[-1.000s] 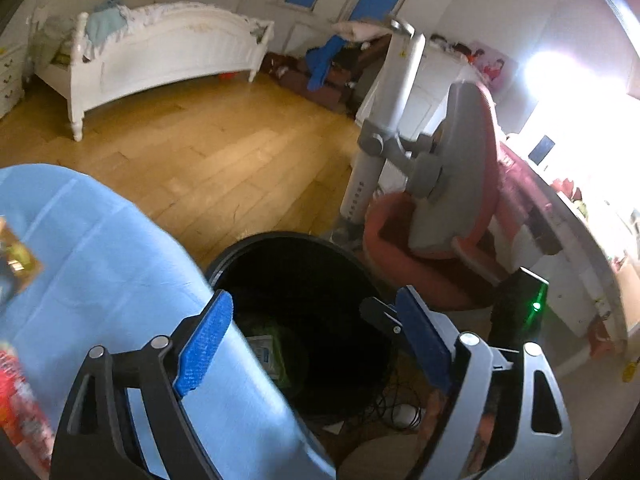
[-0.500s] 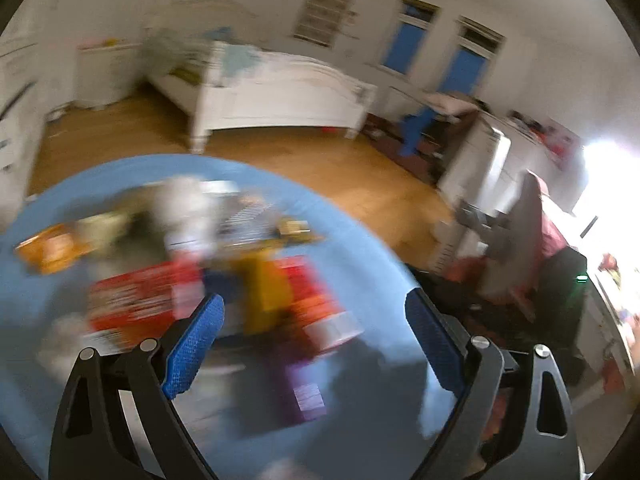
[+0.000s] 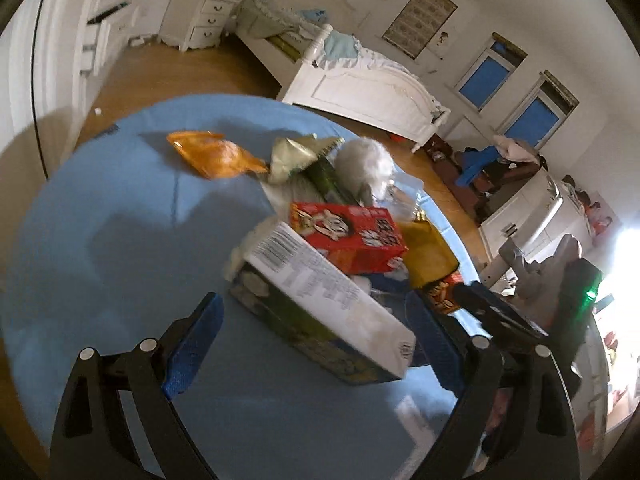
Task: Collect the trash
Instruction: 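Move both open tools back over the cluttered table, then grasp the red milk carton with the right tool while the left tool grasps the white juice box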
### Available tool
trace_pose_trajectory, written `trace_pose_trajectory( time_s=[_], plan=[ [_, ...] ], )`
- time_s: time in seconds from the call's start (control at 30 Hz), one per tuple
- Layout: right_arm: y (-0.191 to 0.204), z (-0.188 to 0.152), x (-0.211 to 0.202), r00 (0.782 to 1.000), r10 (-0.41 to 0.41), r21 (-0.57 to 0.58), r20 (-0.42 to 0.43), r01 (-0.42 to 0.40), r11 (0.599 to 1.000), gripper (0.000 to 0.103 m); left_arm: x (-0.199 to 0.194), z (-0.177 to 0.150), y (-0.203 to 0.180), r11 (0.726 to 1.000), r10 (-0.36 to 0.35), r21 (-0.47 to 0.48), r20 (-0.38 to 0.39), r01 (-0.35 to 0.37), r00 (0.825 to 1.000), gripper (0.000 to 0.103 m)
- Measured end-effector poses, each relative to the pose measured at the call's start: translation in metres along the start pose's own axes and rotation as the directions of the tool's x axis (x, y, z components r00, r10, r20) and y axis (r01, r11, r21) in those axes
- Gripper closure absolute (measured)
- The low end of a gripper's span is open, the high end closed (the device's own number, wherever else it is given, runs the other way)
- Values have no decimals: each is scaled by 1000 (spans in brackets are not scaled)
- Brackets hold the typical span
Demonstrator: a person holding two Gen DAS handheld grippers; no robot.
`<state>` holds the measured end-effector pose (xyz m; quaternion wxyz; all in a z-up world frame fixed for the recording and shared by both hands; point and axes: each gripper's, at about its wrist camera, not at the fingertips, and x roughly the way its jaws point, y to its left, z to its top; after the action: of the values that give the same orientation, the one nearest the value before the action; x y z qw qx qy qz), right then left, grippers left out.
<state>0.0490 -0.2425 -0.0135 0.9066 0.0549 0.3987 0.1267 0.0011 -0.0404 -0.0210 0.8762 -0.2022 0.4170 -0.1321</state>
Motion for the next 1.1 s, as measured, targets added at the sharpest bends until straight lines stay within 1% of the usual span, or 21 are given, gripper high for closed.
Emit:
trace_pose_trajectory(
  time_s=[0.07, 0.1, 0.17, 0.23, 0.27, 0.33, 0.37, 0.4, 0.43, 0.47, 0.5, 0.57, 0.63, 0.7, 0.77, 0.8, 0.87, 0.97, 1.03, 1.1],
  plan=[
    [-1, -1, 12, 1000, -3, -15, -5, 3, 1000, 26, 9, 2, -9, 1000, 20, 14, -10, -19, 1000, 12],
    [0, -1, 14, 1000, -10, -23, -8, 10, 1000, 28, 13, 4, -11, 999, 36, 19, -13, -36, 999, 12],
    [0, -3, 20, 1000, -10, -31, -26, 9, 999, 35, 24, 7, -13, 996, 88, 10, -30, -88, 996, 12],
    [-2, -2, 25, 999, -4, -23, -36, 3, 1000, 39, 31, 8, -15, 990, 140, 2, -33, -140, 990, 12],
    [-4, -1, 27, 999, -1, -17, -39, 0, 1000, 44, 34, 9, -13, 987, 159, -10, -43, -160, 986, 12],
    [-5, -1, 26, 999, 3, -9, -37, -3, 1000, 50, 38, 7, -6, 985, 166, -44, -64, -169, 984, 12],
    [-7, -1, 26, 999, 6, -6, -41, -7, 1000, 54, 38, 5, -1, 984, 169, -50, -70, -172, 983, 12],
    [-8, -2, 26, 999, 10, -4, -45, -10, 1000, 60, 34, 3, 2, 989, 141, -46, -54, -143, 989, 13],
    [-11, -2, 26, 999, 20, 6, -50, -20, 1000, 62, 33, 3, 4, 990, 132, -37, -53, -134, 990, 15],
    [-13, -3, 27, 998, 31, 15, -53, -31, 999, 67, 30, 2, 5, 994, 110, -23, -54, -111, 992, 19],
    [-16, -3, 26, 997, 48, 30, -52, -47, 998, 67, 26, 0, 7, 996, 87, -11, -55, -88, 995, 24],
    [-18, -4, 25, 996, 70, 48, -47, -68, 997, 68, 25, 1, 12, 997, 80, 10, -65, -79, 995, 25],
    [-21, -6, 21, 995, 93, 63, -40, -91, 994, 68, 20, 2, 18, 998, 54, 22, -66, -53, 996, 27],
    [-27, -8, 14, 993, 120, 84, -19, -118, 989, 68, 15, 4, 23, 999, 27, 34, -50, -26, 998, 33],
    [-32, -8, 6, 990, 144, 104, 3, -144, 984, 68, 6, 4, 28, 999, -17, 40, -27, 18, 999, 40],
    [-34, -9, 2, 988, 156, 111, 17, -157, 981, 68, -1, 4, 29, 998, -35, 43, -12, 35, 999, 41],
    [-39, -9, -8, 985, 168, 123, 46, -172, 977, 68, -11, 5, 24, 997, -35, 71, 17, 34, 999, 42],
    [-51, -10, -26, 979, 181, 140, 98, -193, 971, 68, -22, 7, 6, 991, -47, 125, 50, 41, 998, 43],
    [-58, -10, -38, 975, 181, 149, 132, -200, 968, 68, -27, 11, -5, 988, -66, 144, 69, 55, 995, 43],
    [-68, -10, -54, 968, 174, 161, 179, -203, 966, 68, -32, 16, -21, 981, -102, 173, 92, 85, 991, 44]
  ],
)
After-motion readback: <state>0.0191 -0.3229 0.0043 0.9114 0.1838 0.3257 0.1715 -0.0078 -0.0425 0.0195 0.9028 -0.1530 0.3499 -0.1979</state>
